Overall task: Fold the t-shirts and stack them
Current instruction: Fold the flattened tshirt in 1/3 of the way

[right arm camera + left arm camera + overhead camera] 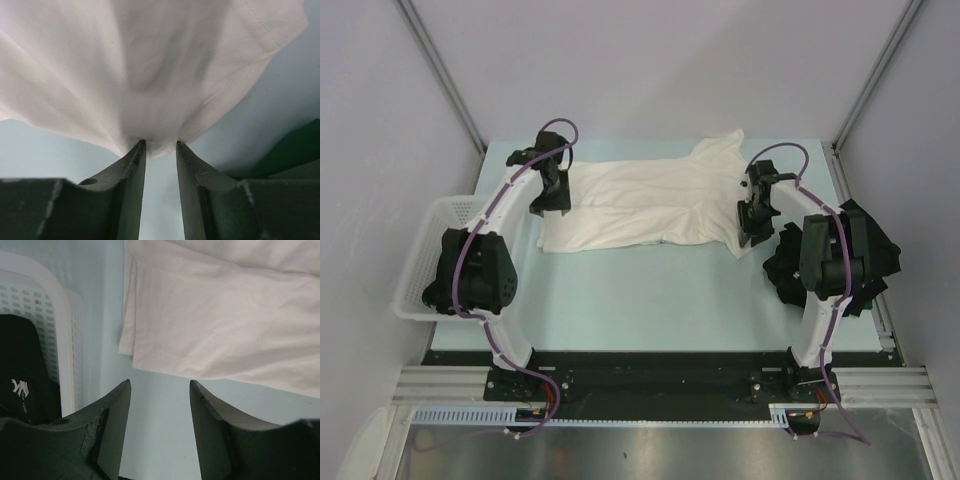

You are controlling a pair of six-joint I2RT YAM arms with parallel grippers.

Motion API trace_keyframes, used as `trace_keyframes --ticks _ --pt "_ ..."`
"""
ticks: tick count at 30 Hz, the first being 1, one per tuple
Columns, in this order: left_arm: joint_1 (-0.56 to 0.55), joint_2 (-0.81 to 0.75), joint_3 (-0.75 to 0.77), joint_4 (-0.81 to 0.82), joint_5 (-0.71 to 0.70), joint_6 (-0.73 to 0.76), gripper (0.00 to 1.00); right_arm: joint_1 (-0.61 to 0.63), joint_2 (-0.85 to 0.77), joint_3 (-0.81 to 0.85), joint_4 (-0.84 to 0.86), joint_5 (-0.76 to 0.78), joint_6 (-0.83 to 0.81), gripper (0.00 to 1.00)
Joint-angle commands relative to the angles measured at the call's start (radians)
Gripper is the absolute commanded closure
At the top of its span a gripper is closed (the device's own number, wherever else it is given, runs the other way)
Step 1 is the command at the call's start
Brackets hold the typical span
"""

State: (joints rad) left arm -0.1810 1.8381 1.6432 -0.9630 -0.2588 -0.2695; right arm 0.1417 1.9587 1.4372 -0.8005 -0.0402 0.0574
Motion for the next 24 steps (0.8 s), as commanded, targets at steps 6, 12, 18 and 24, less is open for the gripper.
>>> trace_keyframes --ticks 6,12,18,24 --pt "-0.005 -0.037 0.02 -0.006 -0.023 -0.004 0.44 0.001 0.016 0.008 0.041 -0.089 0.022 0.7" --pt "-0.003 -0.04 0.013 -0.005 -0.025 -0.005 0.44 -0.001 0.049 0.015 0.038 -0.104 0.015 0.95" --pt "-0.003 -0.043 0.017 -0.005 -0.025 -0.007 0.44 -0.001 0.052 0.032 0.004 -0.031 -0.008 1.0" --pt "-0.005 -0.048 0.026 -0.011 -0.023 -0.007 0.44 -0.024 0.051 0.112 -0.081 0.083 -0.024 1.0"
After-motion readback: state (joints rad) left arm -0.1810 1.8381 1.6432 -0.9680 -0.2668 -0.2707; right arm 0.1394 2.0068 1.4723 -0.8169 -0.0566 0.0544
